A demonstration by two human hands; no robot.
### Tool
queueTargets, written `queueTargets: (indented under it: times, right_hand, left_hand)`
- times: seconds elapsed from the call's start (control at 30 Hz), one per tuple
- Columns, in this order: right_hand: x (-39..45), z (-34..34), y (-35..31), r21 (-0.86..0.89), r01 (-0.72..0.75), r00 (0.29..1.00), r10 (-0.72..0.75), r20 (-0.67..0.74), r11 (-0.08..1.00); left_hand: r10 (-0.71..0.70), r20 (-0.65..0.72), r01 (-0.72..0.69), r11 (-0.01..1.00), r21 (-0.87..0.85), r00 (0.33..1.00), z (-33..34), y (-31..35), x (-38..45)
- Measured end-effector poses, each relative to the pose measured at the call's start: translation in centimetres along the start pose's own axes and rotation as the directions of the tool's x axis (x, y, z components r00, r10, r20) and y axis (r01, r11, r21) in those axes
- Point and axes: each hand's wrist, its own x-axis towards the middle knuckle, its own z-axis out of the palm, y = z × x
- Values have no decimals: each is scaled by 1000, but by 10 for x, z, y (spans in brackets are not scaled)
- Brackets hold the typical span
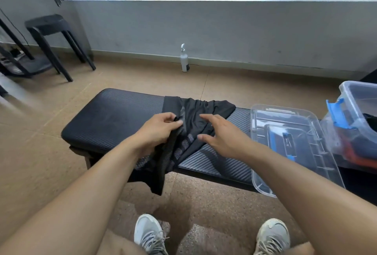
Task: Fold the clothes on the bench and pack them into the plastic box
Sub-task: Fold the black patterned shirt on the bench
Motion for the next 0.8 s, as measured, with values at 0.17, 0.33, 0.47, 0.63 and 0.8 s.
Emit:
queueTargets:
  times: [0.17,0.33,0.47,0.63,0.8]
  right_hand:
    - [-3,-15,-13,147,217,968,-194,-157,965]
    - [-11,-29,-23,74,323,935,-306,-178,943]
    - [-38,-51,-45,215,371,928,-368,-53,904]
    - [-74,-63,-73,366,332,882,-424,207,870]
    - [-102,-84,-83,715,221,728,-600,332,664]
  left_hand:
    - [195,146,-170,972,-163,970,8,31,-30]
    - [304,175,-294,952,-85,936,13,44,-51]
    - [445,-178,-434,895,102,878,12,48,-53]
    - [434,-402,-409,900,152,806,0,46,-49]
    - [411,-496,-373,911,179,765,-8,44,-43]
